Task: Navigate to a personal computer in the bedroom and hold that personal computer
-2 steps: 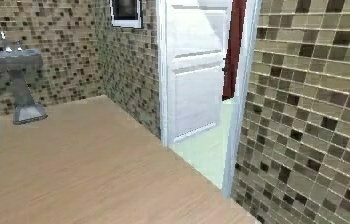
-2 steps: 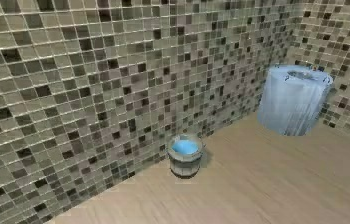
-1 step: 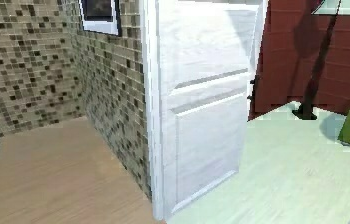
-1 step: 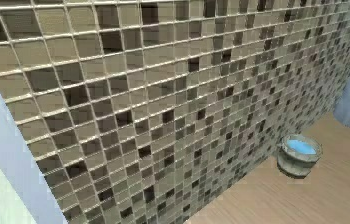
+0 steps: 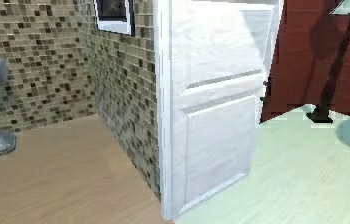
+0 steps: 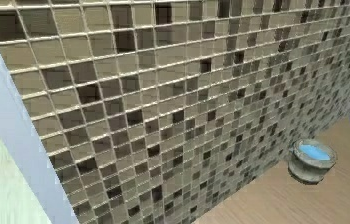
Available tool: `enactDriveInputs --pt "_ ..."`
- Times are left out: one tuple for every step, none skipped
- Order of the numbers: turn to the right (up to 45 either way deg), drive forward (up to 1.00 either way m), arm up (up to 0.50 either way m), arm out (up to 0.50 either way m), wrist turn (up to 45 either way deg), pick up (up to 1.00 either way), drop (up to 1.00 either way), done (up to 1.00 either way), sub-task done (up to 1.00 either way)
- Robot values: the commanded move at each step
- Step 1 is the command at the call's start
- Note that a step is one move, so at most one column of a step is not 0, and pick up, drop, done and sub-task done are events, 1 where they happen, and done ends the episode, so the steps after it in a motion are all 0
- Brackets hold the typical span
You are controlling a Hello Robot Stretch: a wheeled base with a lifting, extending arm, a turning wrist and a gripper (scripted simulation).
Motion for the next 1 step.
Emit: enactDriveInputs --pt "0.0 0.25 0.00 0.00 0.0 0.00 0.00 0.00 0.00"
